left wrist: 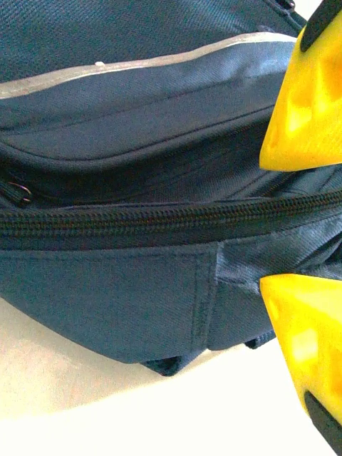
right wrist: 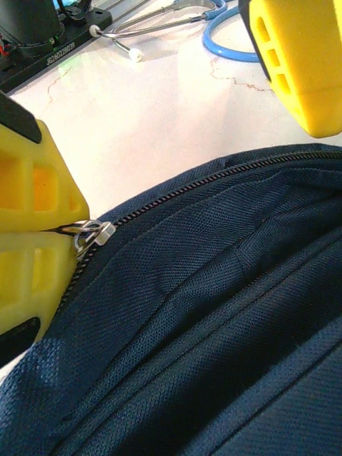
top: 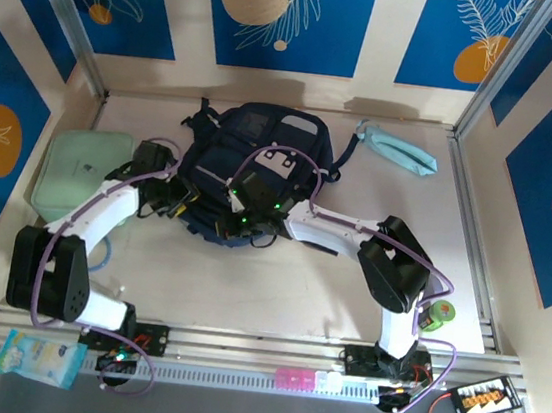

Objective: Pack the student bag
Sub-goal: Zip the student bag at the center of the table.

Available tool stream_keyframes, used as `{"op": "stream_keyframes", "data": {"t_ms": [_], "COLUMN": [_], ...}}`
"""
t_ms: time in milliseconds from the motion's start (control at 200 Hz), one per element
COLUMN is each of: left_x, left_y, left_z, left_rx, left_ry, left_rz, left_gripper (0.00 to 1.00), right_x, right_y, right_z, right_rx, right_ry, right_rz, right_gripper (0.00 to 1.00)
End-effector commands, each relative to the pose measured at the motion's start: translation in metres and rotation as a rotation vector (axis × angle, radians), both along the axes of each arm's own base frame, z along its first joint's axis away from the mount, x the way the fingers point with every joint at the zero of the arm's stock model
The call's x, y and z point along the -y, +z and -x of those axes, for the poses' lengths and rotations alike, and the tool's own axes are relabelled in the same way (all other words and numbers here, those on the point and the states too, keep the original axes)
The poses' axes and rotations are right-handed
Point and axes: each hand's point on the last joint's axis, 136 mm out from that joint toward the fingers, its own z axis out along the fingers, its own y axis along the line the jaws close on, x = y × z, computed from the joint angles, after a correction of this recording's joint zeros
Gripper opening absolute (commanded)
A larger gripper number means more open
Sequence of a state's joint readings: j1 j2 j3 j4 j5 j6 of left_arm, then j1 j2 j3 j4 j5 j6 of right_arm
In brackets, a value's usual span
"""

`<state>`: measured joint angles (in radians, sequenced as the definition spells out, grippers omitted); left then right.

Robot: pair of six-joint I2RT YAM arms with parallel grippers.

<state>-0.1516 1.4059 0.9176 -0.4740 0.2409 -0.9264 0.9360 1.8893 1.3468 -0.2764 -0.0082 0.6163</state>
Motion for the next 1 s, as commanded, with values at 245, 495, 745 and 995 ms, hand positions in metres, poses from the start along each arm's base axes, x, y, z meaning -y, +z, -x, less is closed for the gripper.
{"op": "stream_keyframes", "data": {"t_ms": [245, 495, 745, 995], "left_x": [0.011, 0.002, -0.013, -0.020], "left_y": [-0.018, -0.029, -0.023, -0.011], "left_z": [-0.007, 0.001, 0.001, -0.003], "left_rx": [-0.052, -0.079, -0.057, -0.018], "left_ry": [-0.019, -0.001, 0.012, 0.022], "left_rz": [-0.050, -0.109, -0.198, -0.235], "left_gripper": [0.28, 0.07, 0.00, 0.00], "right_x": [-0.015, -0.010, 0.033, 0.108], "right_y": [0.019, 0.016, 0.005, -0.019], "right_z": [0.004, 0.000, 0.004, 0.010], "right_rx": [0.041, 0.041, 0.012, 0.015], "right_ry": [0.042, 0.011, -0.074, -0.190], "right_rz": [-0.051, -0.031, 0.101, 0.319], "right_gripper": [0.01, 0.01, 0.02, 0.06]}}
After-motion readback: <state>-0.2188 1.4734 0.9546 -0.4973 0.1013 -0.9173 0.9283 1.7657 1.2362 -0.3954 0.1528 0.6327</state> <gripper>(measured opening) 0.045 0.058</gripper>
